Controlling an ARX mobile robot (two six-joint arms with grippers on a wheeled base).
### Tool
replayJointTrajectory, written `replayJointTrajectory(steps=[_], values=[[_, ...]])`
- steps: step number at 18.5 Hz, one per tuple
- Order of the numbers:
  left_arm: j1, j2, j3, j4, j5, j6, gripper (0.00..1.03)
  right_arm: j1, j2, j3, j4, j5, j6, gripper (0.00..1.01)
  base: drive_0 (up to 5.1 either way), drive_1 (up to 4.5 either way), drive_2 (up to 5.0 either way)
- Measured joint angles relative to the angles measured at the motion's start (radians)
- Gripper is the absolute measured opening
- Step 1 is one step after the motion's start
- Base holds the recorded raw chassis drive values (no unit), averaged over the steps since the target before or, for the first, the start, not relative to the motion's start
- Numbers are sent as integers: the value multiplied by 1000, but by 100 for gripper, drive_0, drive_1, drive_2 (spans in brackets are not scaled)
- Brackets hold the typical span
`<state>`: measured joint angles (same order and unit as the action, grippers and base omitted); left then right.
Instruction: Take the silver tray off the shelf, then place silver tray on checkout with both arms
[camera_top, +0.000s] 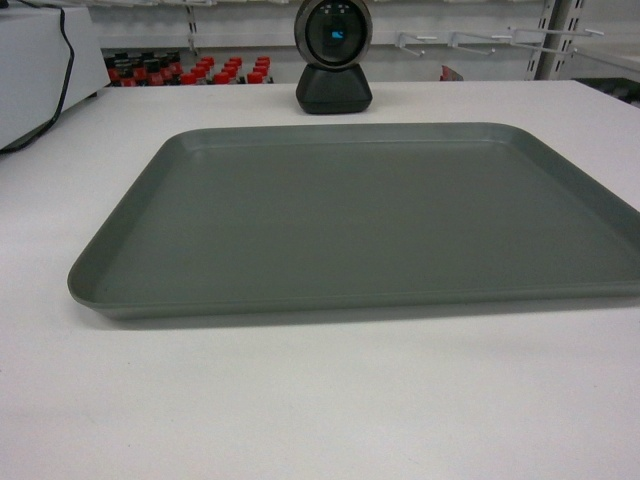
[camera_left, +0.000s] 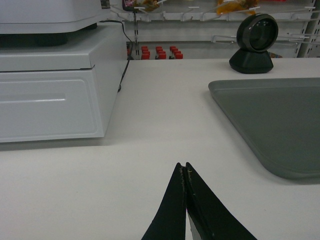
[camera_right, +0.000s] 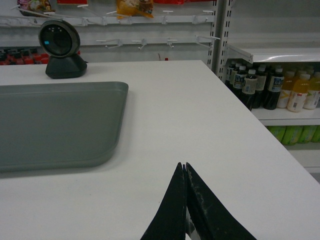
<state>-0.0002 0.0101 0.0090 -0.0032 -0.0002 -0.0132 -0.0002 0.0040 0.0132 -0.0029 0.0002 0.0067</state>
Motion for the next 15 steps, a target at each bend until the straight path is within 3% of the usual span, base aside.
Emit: replayJointTrajectory(steps=[1, 3, 5, 9, 15], values=[[0, 0, 0, 0, 0, -1, 3, 0, 0, 0, 0, 0, 0, 2, 0, 0, 0], [0, 0, 0, 0, 0, 0, 24, 0, 0, 0, 0, 0, 0, 19, 0, 0, 0], [0, 0, 0, 0, 0, 0, 53, 0, 0, 0, 0, 0, 0, 48, 0, 0, 0], [0, 0, 0, 0, 0, 1, 100, 0, 0, 0, 0, 0, 0, 98, 0, 0, 0], [0, 0, 0, 0, 0, 2, 98, 0, 0, 0, 0, 0, 0, 98, 0, 0, 0]])
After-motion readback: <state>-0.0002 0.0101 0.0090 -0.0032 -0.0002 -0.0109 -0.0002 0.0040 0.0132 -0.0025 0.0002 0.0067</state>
